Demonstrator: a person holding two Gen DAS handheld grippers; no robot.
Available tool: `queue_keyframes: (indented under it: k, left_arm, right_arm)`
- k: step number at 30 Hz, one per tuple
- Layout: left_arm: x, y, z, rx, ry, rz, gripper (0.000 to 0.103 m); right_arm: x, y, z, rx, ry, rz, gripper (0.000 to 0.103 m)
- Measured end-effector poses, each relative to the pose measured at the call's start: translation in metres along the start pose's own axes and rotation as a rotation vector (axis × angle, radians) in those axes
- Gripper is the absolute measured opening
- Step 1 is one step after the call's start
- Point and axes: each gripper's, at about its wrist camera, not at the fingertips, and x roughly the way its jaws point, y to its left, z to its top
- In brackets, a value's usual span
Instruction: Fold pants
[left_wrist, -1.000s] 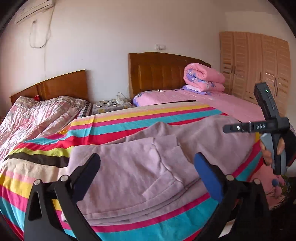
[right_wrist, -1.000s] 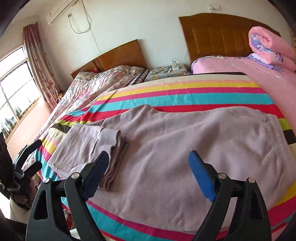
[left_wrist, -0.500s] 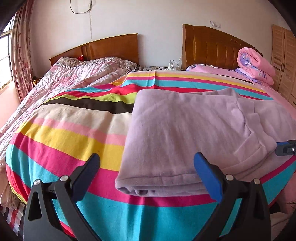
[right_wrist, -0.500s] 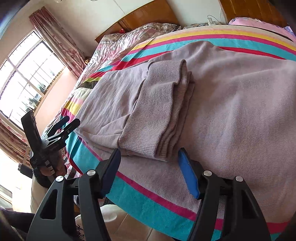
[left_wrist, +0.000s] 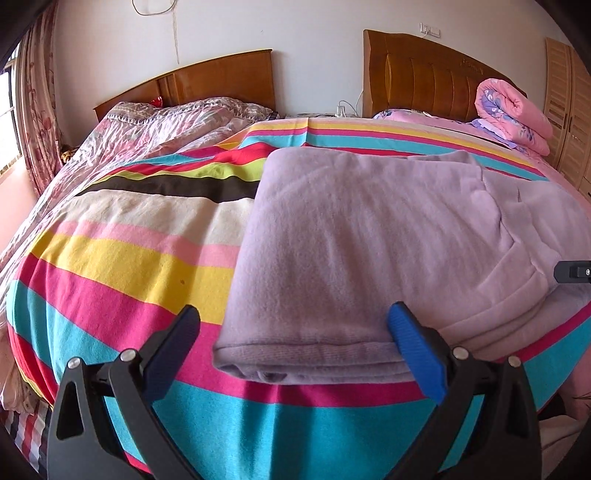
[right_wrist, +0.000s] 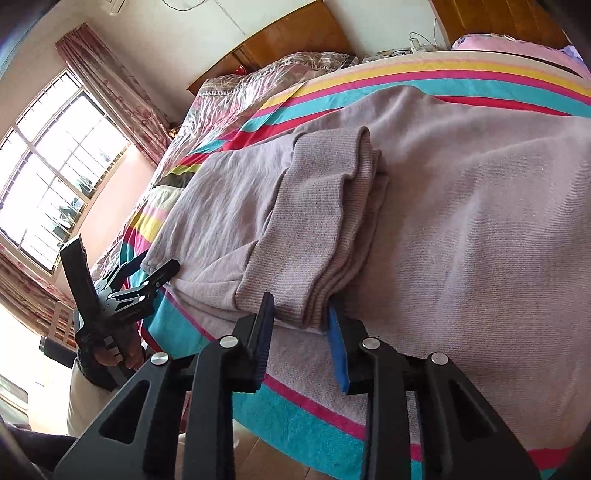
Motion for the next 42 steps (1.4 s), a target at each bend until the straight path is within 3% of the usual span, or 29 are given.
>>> queue_keyframes:
  k: [4, 7, 9, 10, 12, 14, 17, 20, 23, 25, 26, 28, 32, 42]
  left_arm:
    - [-0.001, 0.000, 0.002, 0.003, 0.010, -0.001, 0.102]
    - [-0.011, -0.002, 0.011, 0.032, 0.009, 0.045, 0.102]
    - [-0.031, -0.001, 0.025, 0.021, -0.047, 0.043, 0.102]
    - [-0.043, 0.000, 0.034, 0.010, -0.080, 0.024, 0.102]
    - [-0.060, -0.002, 0.058, 0.001, -0.135, -0.013, 0.102]
    - [-0.061, -0.014, 0.085, 0.026, -0.159, -0.045, 0.102]
    - [-0.035, -0.044, 0.123, 0.082, -0.112, -0.106, 0.102]
    - [0.018, -0.067, 0.143, 0.115, -0.004, -0.134, 0.102]
    - [0.072, -0.068, 0.142, 0.106, 0.105, -0.088, 0.102]
    - [0.101, -0.057, 0.131, 0.088, 0.159, -0.041, 0.102]
    - [0.110, -0.051, 0.125, 0.065, 0.173, -0.056, 0.102]
    - [0.108, -0.044, 0.123, 0.035, 0.154, -0.087, 0.102]
    - [0.111, -0.049, 0.119, 0.067, 0.148, -0.052, 0.102]
    - [0.111, -0.046, 0.119, 0.043, 0.131, -0.057, 0.102]
  right_arm:
    - [-0.002, 0.003, -0.003, -0.032, -0.007, -0.037, 0.019]
    - [-0.004, 0.005, -0.007, -0.072, -0.004, -0.086, 0.019]
    - [-0.005, 0.001, -0.009, -0.083, 0.008, -0.103, 0.021]
    - [-0.008, 0.001, -0.008, -0.093, 0.004, -0.128, 0.027]
    - [-0.018, 0.004, -0.002, -0.143, -0.032, -0.200, 0.035]
    - [-0.025, 0.011, 0.013, -0.202, -0.073, -0.236, 0.036]
    - [-0.016, 0.029, 0.041, -0.322, -0.084, -0.228, 0.060]
    - [0.014, 0.044, 0.066, -0.439, -0.048, -0.222, 0.063]
    - [0.042, 0.046, 0.080, -0.522, -0.004, -0.218, 0.063]
    - [0.060, 0.028, 0.085, -0.481, 0.050, -0.207, 0.061]
    - [0.060, 0.020, 0.085, -0.460, 0.037, -0.164, 0.061]
    - [0.056, 0.013, 0.085, -0.422, 0.028, -0.117, 0.061]
    - [0.056, 0.017, 0.078, -0.455, 0.004, -0.136, 0.062]
    - [0.055, 0.013, 0.077, -0.431, -0.009, -0.087, 0.067]
